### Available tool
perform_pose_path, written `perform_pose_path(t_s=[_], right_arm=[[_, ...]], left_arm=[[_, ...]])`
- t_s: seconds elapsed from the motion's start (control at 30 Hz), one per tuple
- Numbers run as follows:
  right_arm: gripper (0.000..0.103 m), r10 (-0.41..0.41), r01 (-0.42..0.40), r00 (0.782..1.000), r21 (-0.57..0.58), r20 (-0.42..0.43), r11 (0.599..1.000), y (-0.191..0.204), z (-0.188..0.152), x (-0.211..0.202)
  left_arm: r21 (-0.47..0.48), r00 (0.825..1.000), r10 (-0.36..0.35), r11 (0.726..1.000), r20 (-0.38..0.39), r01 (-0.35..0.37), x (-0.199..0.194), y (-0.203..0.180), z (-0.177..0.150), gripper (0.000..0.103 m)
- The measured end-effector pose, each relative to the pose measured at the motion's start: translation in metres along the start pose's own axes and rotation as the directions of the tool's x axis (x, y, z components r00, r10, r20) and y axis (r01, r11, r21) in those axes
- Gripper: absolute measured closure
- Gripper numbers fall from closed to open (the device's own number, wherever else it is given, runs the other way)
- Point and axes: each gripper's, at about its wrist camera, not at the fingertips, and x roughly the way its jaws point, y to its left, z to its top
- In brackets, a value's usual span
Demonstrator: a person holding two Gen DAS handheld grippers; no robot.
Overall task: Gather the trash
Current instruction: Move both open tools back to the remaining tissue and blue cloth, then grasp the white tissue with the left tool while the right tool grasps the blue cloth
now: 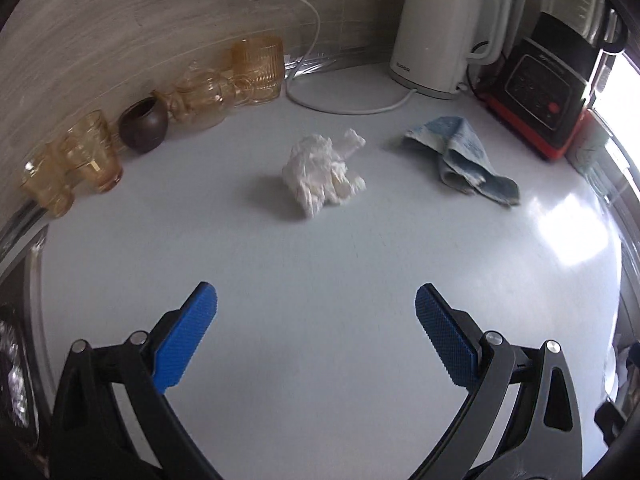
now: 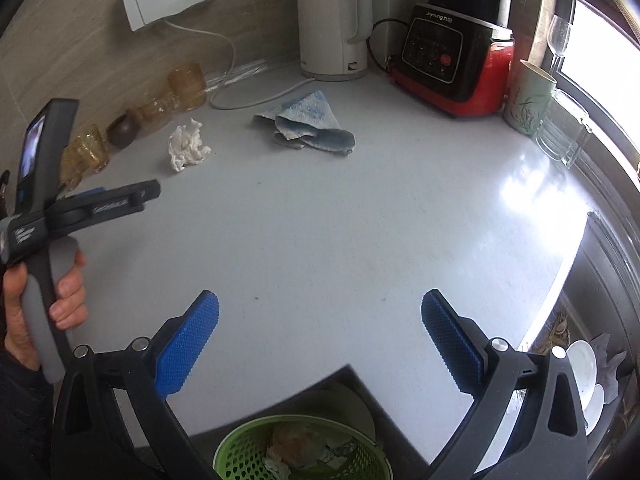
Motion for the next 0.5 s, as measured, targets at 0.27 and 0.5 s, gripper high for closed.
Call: perform_pose_path(t_s=[0.27,0.5], right_arm=[[0.002,-0.050,0.052,0.997,0.025,-0.061,0.998,0.006,0.016,0.027],[0.002,-0.059,0.063,0.996,0.048,-0.073,0.997,0.013,0.029,0.047]], left_arm=[[-0.024,1.000,-0.003,1.000,0.002,0.003,0.063,0.006,0.046,0.008],[-0.056,0.998,-0.068,0.996,0.010,0.068,0.083,0.015,0.066,0.015]])
